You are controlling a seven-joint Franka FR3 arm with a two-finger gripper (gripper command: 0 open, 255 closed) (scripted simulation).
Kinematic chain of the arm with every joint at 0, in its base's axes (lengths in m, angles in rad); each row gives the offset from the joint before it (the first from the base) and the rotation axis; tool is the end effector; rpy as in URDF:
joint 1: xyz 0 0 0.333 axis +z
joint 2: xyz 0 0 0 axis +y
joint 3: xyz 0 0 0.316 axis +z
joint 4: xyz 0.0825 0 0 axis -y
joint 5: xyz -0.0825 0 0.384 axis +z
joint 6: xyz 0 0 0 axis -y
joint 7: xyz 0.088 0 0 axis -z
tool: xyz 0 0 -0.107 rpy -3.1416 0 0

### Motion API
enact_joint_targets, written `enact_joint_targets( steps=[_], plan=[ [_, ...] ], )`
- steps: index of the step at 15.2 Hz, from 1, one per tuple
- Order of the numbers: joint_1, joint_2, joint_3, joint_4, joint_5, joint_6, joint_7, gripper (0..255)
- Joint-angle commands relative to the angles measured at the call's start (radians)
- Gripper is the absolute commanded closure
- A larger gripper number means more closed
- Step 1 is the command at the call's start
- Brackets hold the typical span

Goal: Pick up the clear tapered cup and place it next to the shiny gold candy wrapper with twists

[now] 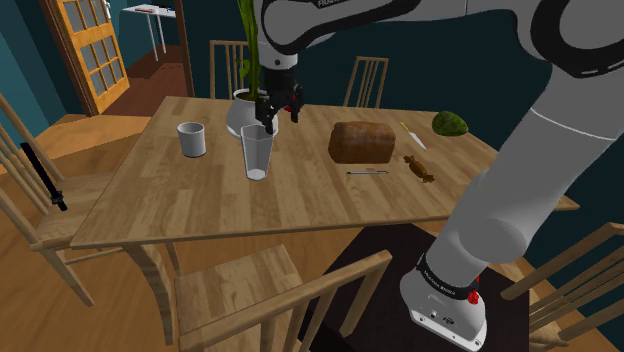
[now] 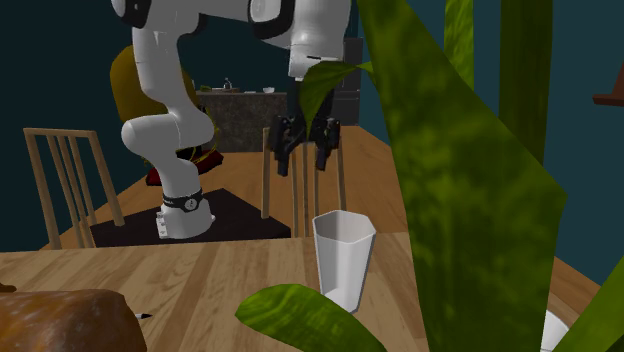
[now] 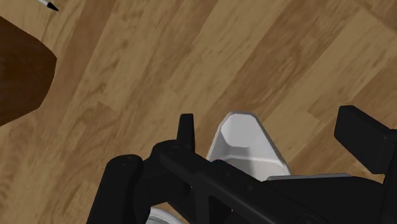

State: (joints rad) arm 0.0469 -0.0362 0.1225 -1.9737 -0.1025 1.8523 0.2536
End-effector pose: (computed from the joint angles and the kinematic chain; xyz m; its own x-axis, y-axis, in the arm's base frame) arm 0.5314 0.0834 0.4773 0.9967 -0.0551 -0.0590 -0.0479 -0.9918 0.1185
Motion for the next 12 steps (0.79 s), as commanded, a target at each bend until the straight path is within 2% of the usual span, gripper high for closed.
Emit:
enact_joint_targets(
  steps=[1, 9, 10, 12],
  plan=[
    [0.004, 0.091, 0.006, 0.079, -0.012, 0.003, 0.016, 0],
    [0.046, 0.447, 0.014, 0.473, -0.056, -0.070, 0.065, 0],
    [0.049, 0.465, 0.014, 0.496, -0.058, -0.076, 0.067, 0],
    [0.047, 0.465, 0.012, 0.469, -0.059, -0.049, 0.068, 0]
  ],
)
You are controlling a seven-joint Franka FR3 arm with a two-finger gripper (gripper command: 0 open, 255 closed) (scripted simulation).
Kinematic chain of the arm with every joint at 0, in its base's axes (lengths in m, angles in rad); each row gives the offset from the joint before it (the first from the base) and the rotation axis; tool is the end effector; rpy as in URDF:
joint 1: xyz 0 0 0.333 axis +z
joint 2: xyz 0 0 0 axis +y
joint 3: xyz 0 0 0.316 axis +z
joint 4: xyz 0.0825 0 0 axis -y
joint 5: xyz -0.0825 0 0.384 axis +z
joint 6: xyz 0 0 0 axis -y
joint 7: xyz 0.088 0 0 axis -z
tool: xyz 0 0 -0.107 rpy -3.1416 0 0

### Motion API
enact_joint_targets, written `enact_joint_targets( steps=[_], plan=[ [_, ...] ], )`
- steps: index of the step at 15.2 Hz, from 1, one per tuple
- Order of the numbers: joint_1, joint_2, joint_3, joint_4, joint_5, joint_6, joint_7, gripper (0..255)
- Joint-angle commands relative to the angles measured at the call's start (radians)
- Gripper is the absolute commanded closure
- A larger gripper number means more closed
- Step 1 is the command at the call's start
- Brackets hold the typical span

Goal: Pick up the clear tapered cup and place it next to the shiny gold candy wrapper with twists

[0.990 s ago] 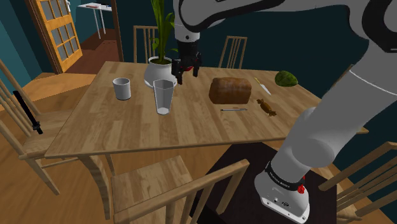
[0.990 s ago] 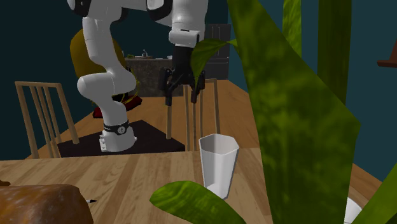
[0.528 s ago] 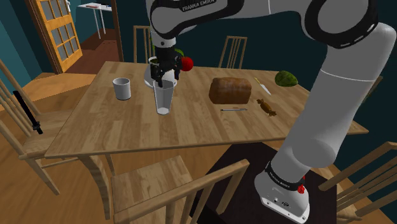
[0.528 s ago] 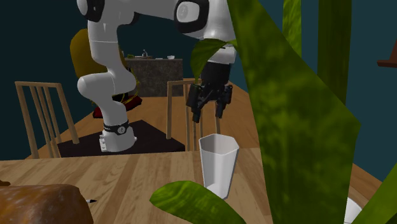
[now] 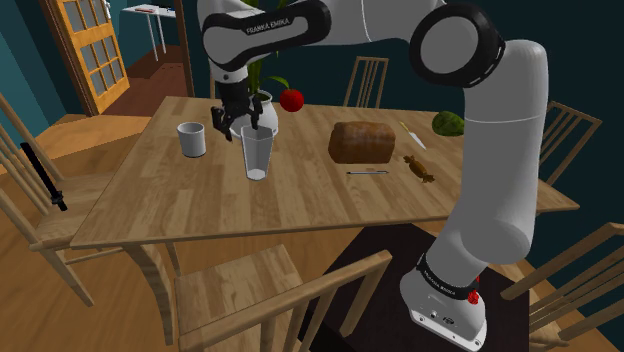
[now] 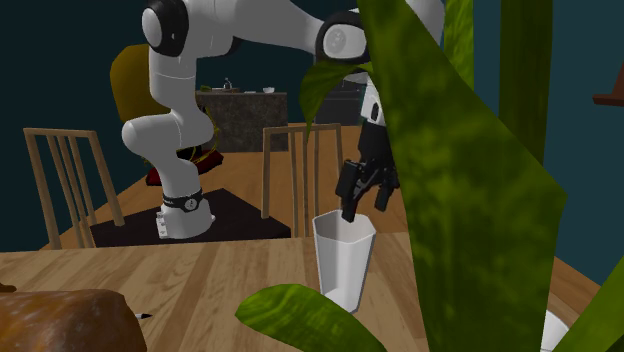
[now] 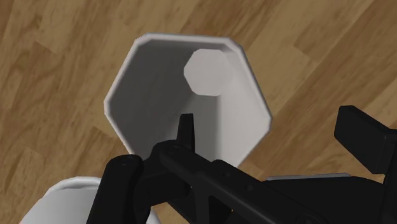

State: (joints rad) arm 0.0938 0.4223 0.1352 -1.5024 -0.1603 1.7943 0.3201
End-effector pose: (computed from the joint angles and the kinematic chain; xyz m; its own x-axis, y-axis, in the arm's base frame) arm 0.6552 0.1260 0.4166 0.9941 -0.0596 -0.0908 -0.0475 -0.9903 0.1303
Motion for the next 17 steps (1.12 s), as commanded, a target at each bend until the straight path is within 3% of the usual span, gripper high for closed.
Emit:
enact_joint_targets(
  steps=[1, 5, 13, 14, 17],
  plan=[
    [-0.001, 0.008, -0.001, -0.014, -0.002, 0.021, 0.002, 0],
    [-0.005, 0.013, -0.003, -0.067, -0.005, 0.080, 0.005, 0],
    [-0.005, 0.013, -0.003, -0.067, -0.005, 0.080, 0.005, 0],
    [-0.005, 0.013, -0.003, -0.067, -0.005, 0.080, 0.005, 255],
    [-0.005, 0.013, -0.003, -0.067, -0.005, 0.080, 0.005, 255]
  ],
)
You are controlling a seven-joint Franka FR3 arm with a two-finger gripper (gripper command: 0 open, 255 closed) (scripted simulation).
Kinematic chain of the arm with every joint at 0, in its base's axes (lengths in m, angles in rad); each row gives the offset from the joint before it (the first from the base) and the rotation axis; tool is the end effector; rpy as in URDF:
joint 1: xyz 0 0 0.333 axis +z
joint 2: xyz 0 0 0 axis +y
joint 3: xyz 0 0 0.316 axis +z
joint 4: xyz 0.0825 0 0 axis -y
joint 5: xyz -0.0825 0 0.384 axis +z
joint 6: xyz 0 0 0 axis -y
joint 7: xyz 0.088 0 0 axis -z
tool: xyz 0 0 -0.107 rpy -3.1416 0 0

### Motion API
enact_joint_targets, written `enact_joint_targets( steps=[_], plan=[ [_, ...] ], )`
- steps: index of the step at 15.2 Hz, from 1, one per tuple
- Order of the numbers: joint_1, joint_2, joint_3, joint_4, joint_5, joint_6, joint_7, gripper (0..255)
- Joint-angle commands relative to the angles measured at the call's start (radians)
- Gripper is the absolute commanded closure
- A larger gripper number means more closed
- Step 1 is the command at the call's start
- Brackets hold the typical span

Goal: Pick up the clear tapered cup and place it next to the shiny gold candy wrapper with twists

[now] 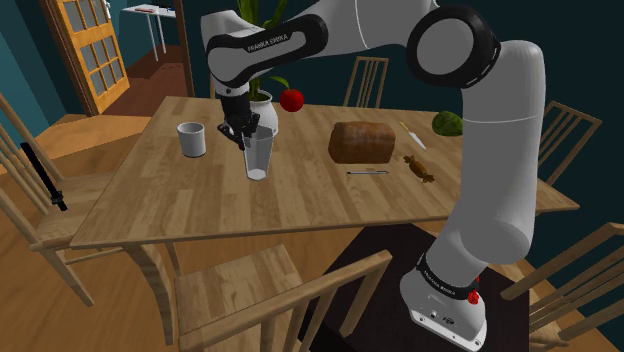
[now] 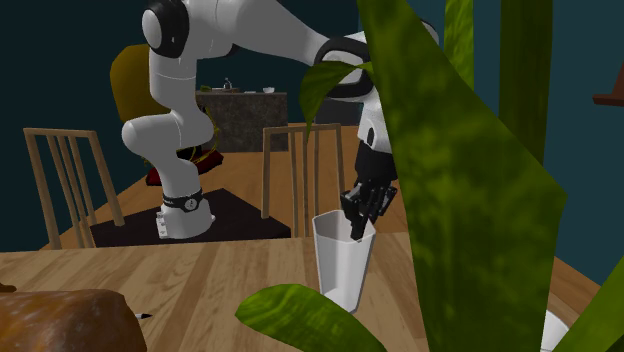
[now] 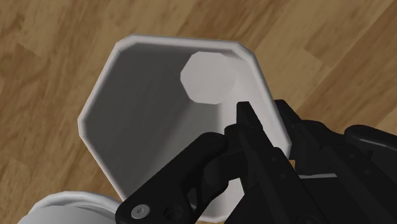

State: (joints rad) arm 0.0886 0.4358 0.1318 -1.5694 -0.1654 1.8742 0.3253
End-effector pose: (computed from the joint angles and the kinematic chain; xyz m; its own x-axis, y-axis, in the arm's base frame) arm 0.6536 0.1225 0.3827 0.9940 -0.0598 -0.0911 -0.0476 -0.9903 0.1306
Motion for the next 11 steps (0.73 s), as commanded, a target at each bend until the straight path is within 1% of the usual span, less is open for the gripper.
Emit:
enact_joint_targets(
  steps=[1, 6, 11],
  plan=[
    [0.000, 0.000, 0.000, 0.000, 0.000, 0.000, 0.000, 255],
    [0.000, 0.000, 0.000, 0.000, 0.000, 0.000, 0.000, 255],
    [0.001, -0.018, 0.002, 0.041, 0.005, -0.058, -0.008, 255]
  ],
)
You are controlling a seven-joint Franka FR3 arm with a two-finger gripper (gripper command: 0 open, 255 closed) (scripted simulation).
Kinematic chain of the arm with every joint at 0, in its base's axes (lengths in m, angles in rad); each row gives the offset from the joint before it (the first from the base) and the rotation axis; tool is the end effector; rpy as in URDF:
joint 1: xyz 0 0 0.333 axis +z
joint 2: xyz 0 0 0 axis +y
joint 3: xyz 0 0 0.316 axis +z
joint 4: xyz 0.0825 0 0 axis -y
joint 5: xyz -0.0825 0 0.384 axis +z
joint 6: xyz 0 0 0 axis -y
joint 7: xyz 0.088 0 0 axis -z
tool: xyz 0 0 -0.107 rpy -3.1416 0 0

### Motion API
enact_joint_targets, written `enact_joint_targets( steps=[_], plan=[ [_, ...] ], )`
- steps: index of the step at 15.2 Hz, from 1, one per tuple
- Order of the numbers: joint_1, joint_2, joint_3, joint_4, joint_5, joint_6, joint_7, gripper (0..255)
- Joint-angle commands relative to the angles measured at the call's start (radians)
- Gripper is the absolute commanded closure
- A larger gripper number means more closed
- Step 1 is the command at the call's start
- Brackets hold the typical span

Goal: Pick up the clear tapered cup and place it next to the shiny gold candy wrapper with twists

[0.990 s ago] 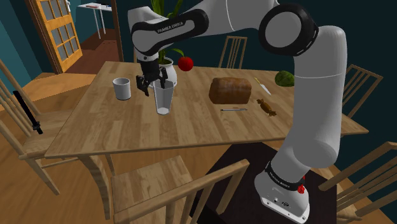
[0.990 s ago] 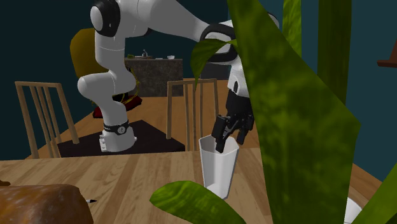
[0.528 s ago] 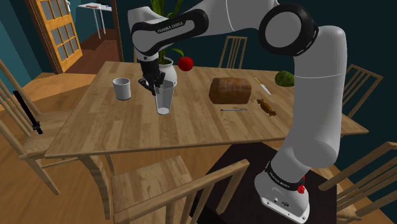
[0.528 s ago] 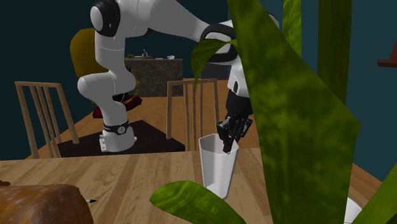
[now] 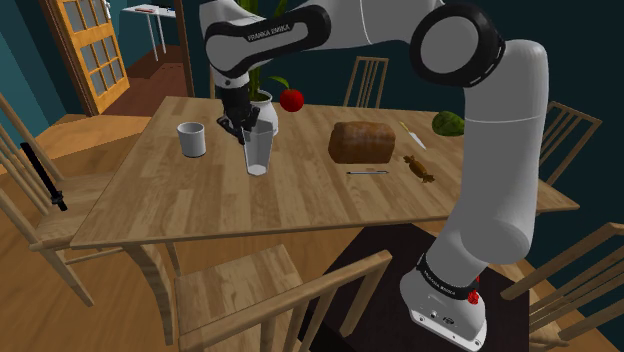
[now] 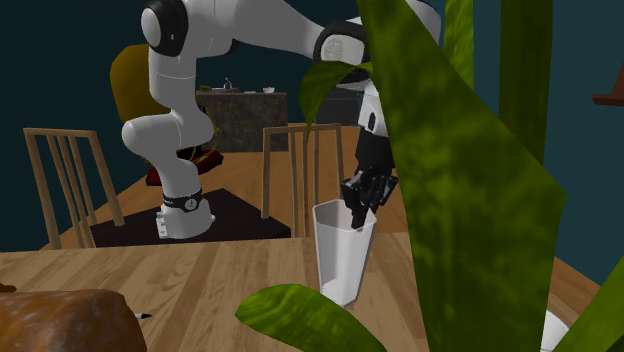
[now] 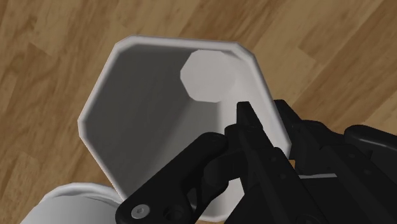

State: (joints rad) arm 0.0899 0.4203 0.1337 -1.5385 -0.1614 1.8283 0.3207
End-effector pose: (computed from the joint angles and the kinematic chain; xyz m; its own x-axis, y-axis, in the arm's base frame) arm 0.6531 0.1233 0.4038 0.9941 -0.0598 -0.0910 -0.0477 -0.9903 0.1304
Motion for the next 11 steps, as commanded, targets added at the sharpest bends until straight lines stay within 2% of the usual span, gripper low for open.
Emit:
enact_joint_targets(
  steps=[1, 11],
  plan=[
    [0.000, -0.005, 0.000, 0.020, 0.001, -0.024, -0.004, 255],
    [0.003, -0.022, 0.002, 0.129, 0.007, -0.150, -0.019, 255]
  ],
)
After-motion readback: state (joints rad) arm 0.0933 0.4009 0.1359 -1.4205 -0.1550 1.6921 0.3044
